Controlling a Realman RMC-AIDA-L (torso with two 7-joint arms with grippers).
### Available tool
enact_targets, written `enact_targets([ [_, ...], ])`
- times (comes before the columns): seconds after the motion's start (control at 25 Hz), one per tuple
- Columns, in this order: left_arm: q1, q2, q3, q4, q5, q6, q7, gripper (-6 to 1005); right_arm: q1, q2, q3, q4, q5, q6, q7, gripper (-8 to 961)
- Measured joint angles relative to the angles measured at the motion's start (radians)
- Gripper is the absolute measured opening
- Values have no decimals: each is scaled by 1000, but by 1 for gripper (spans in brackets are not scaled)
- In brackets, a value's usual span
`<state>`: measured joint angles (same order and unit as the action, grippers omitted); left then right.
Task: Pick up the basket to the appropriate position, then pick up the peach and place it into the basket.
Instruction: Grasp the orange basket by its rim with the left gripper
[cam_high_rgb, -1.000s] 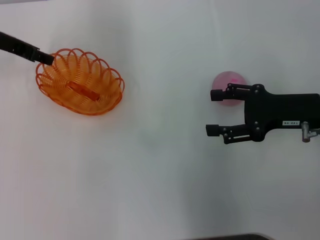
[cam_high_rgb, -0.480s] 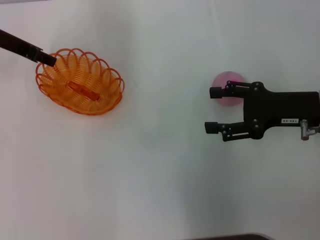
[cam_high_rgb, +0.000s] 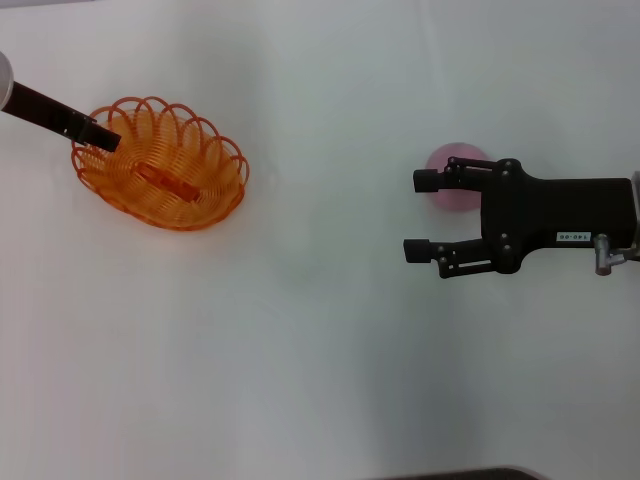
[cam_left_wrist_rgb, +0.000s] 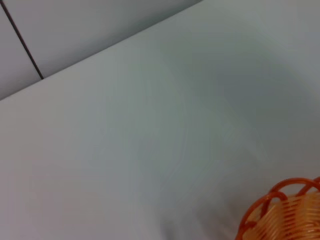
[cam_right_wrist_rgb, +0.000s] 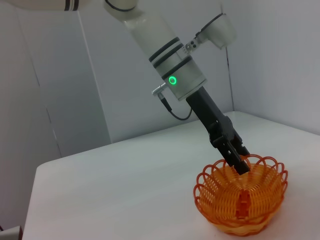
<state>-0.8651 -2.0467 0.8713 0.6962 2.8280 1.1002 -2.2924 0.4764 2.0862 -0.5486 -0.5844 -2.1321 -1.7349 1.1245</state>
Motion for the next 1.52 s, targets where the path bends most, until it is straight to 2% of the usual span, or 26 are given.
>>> enact_targets([
  [0.36, 0, 0, 3, -2, -1, 11, 0, 650, 4, 0, 2, 3, 0, 0, -6, 914],
  [0.8, 0, 0, -2, -3, -8, 15, 2, 232, 4, 0, 2, 5, 0, 0, -8, 914],
  [1.0, 0, 0, -3, -1, -9, 22, 4, 107, 4, 0, 3, 5, 0, 0, -8, 914],
  [1.52, 1, 9, -19, 15, -61, 87, 26, 94, 4, 0, 2, 5, 0, 0, -8, 914],
])
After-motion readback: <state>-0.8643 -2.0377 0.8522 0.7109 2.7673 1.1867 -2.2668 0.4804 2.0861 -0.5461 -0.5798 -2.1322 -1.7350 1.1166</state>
